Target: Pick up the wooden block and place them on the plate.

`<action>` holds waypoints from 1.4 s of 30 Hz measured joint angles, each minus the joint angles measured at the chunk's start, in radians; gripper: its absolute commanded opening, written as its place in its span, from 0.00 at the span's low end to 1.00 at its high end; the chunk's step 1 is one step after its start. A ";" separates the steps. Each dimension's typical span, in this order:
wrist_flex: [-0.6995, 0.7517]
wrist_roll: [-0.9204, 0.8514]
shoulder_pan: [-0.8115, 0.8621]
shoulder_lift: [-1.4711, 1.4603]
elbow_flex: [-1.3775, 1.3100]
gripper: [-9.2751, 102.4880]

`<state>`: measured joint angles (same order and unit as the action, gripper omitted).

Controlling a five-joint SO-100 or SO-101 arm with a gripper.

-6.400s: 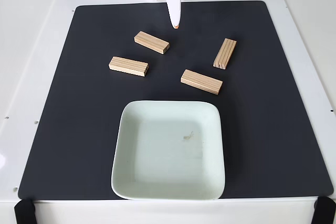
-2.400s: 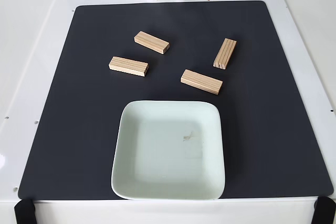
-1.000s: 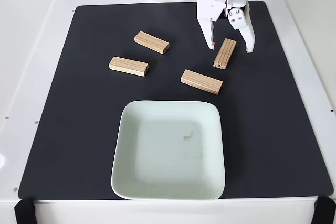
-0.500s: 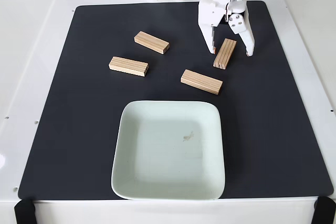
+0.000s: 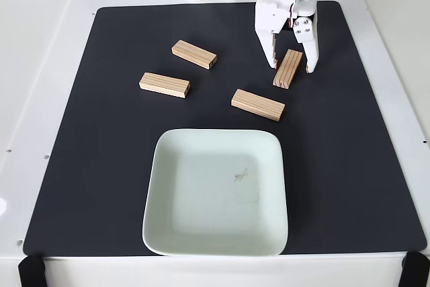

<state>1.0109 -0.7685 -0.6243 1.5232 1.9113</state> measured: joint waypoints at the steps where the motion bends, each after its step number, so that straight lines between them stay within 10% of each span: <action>1: 0.000 0.000 0.000 0.000 0.000 0.15; 29: 0.000 0.101 0.040 0.548 0.021 0.08; 42: -0.032 0.537 0.328 0.276 -0.362 0.08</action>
<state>0.9787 -0.2316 -0.2961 1.7994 1.5493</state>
